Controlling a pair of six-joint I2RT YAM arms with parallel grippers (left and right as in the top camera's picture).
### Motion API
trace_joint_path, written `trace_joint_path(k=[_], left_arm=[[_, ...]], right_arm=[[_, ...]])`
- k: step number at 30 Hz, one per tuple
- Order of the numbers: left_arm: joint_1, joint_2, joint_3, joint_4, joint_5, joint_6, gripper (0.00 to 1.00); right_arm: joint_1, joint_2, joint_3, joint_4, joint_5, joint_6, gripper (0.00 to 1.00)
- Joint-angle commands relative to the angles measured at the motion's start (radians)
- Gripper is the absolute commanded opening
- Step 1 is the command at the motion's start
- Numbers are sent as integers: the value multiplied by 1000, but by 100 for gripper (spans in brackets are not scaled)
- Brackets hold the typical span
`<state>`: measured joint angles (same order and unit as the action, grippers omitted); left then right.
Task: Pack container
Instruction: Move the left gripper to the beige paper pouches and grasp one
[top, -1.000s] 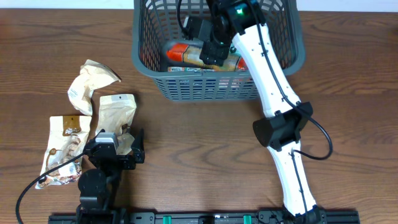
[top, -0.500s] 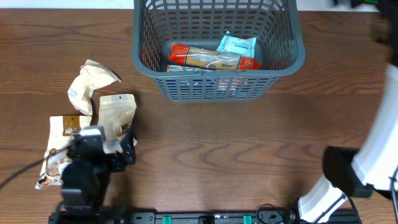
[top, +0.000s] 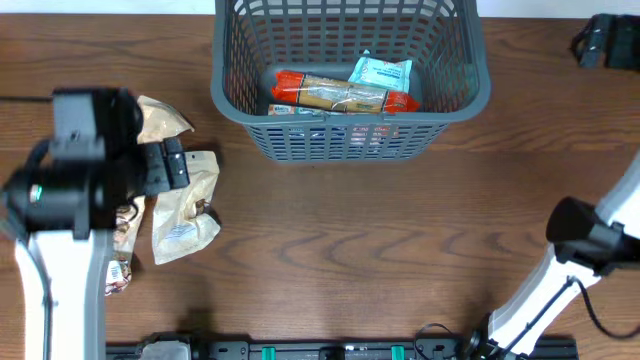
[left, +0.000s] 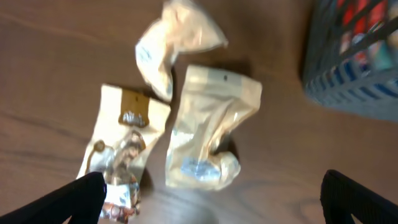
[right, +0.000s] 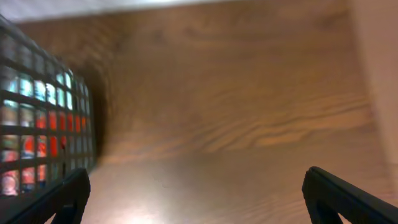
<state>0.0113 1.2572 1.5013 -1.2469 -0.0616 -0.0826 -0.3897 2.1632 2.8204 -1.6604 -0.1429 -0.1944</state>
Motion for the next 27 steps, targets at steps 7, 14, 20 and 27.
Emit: trace_joint_path(k=[7, 14, 20, 27], left_arm=[[5, 181, 23, -87, 6, -8, 99], [5, 219, 21, -75, 5, 11, 99], [5, 217, 8, -34, 5, 34, 99], [5, 216, 8, -4, 5, 37, 99]], right_arm=[[5, 222, -3, -37, -30, 38, 99], [25, 328, -3, -38, -17, 65, 99], [58, 348, -34, -39, 38, 119, 99], [90, 312, -154, -39, 37, 131, 99]])
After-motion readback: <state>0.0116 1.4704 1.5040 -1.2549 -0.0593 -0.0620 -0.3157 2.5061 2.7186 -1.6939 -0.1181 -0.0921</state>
